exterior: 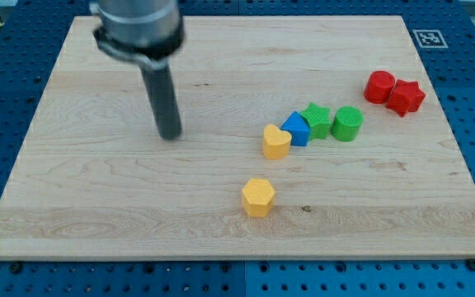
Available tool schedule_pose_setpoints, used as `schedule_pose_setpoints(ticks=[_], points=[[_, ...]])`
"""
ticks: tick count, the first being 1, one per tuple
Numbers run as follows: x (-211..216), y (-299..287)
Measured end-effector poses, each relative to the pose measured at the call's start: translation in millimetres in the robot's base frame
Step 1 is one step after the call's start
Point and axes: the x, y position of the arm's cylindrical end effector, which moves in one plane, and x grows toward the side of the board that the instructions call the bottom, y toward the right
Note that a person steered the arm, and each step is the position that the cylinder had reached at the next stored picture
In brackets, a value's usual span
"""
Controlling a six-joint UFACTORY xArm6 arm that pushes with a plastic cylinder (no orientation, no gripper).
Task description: Separate green star and blue triangle
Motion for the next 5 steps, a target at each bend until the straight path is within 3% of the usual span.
schedule_pose_setpoints(ticks=[1,4,5], points=[[58,65],[57,218],[38,226]])
